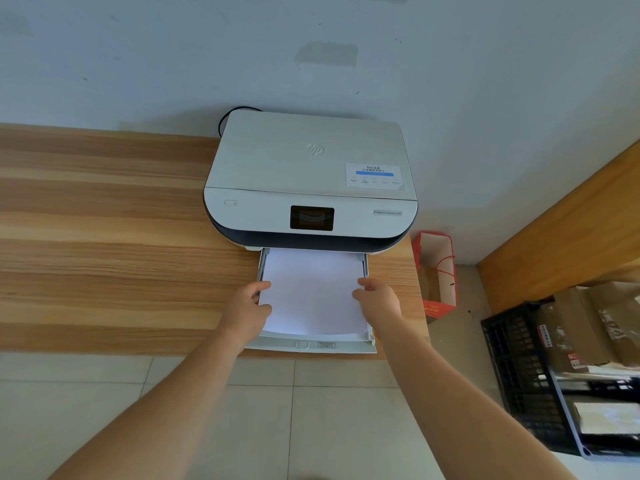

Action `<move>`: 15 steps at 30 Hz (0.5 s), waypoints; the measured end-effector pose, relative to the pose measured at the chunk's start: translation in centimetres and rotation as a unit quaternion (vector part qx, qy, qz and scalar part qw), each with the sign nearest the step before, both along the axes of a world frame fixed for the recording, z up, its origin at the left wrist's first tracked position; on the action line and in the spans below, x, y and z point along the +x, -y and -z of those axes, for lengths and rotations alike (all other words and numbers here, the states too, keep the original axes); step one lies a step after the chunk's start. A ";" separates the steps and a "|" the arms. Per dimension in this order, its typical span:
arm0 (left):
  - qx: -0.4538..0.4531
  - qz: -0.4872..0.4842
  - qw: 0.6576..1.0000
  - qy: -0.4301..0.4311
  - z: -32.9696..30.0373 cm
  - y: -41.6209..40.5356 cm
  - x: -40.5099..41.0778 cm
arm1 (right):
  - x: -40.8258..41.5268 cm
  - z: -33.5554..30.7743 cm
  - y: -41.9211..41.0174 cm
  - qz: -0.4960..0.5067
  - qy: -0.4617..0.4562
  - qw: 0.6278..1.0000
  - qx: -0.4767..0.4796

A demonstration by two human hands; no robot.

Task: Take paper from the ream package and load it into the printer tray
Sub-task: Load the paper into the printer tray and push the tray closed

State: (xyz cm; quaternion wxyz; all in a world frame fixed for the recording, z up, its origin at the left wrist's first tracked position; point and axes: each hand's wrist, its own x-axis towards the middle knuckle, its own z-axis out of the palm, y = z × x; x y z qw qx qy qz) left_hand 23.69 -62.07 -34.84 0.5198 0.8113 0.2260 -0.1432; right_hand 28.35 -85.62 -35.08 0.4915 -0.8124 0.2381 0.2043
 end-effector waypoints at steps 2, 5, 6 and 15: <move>0.018 0.027 0.999 0.008 0.2 -0.1 -0.1 | -0.5 0.0 0.1 -0.005 0.007 1.000 -0.014; 0.085 0.093 0.991 0.036 0.2 0.0 -0.6 | -1.5 0.1 0.4 -0.031 0.037 0.998 -0.049; 0.107 0.118 0.986 0.046 0.3 0.0 -0.9 | -1.8 0.2 0.4 -0.049 0.051 0.995 -0.070; 0.286 0.341 0.890 0.099 1.3 0.8 -1.6 | -3.2 1.2 -0.3 -0.382 0.180 0.859 -0.289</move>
